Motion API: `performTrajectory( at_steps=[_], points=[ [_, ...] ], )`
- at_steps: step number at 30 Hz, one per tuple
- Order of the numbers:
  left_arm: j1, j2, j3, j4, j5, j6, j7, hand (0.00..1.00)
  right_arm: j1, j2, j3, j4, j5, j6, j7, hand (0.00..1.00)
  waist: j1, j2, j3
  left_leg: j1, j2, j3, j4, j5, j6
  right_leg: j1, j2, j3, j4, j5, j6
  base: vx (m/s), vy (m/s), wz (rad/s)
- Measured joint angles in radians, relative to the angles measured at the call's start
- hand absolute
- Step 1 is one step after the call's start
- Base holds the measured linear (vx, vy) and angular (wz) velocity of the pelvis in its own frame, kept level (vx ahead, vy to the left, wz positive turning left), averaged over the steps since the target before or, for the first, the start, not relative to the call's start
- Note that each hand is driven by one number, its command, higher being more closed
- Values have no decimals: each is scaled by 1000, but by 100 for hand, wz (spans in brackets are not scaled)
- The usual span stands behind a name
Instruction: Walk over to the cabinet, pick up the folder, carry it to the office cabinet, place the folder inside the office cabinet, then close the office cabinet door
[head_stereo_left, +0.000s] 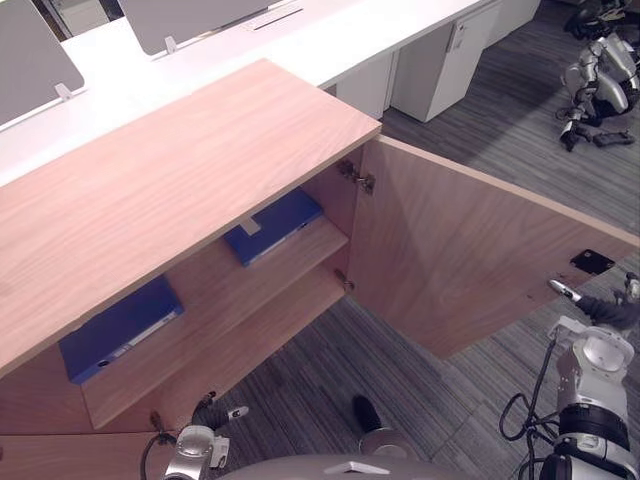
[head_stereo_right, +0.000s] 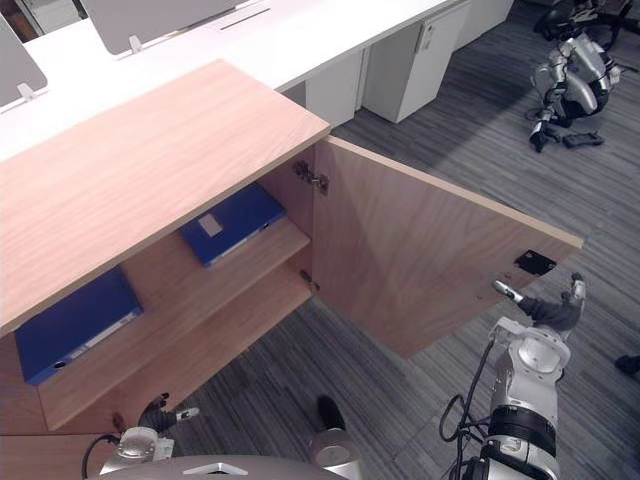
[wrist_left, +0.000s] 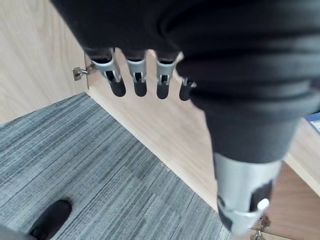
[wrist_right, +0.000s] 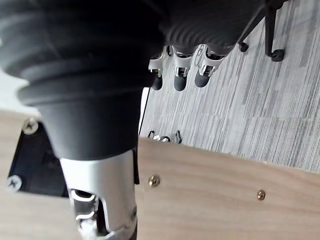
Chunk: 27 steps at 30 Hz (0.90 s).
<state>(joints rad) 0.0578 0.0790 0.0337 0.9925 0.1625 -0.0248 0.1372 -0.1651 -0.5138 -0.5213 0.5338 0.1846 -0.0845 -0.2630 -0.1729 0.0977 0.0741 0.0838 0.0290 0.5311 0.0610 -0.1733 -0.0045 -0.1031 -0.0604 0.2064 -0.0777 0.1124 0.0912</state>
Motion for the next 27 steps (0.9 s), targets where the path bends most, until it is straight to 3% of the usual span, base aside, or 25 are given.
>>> performTrajectory(
  at_steps=[17,27],
  points=[
    [13,2,-19,0,41,-13,0,0,-47,-6,113,20,-35,-1,0,0,-13,-2,2,-8,-2,-12,0,3,5,-7,-5,-7,-5,9,12,-47,-51,0],
    [-15,4,-19,0,80,-12,0,0,177,208,161,-343,-75,-1,3,0,-33,-39,24,9,1,24,3,6,2,-11,10,33,-9,25,14,-66,-61,-13]
  ],
)
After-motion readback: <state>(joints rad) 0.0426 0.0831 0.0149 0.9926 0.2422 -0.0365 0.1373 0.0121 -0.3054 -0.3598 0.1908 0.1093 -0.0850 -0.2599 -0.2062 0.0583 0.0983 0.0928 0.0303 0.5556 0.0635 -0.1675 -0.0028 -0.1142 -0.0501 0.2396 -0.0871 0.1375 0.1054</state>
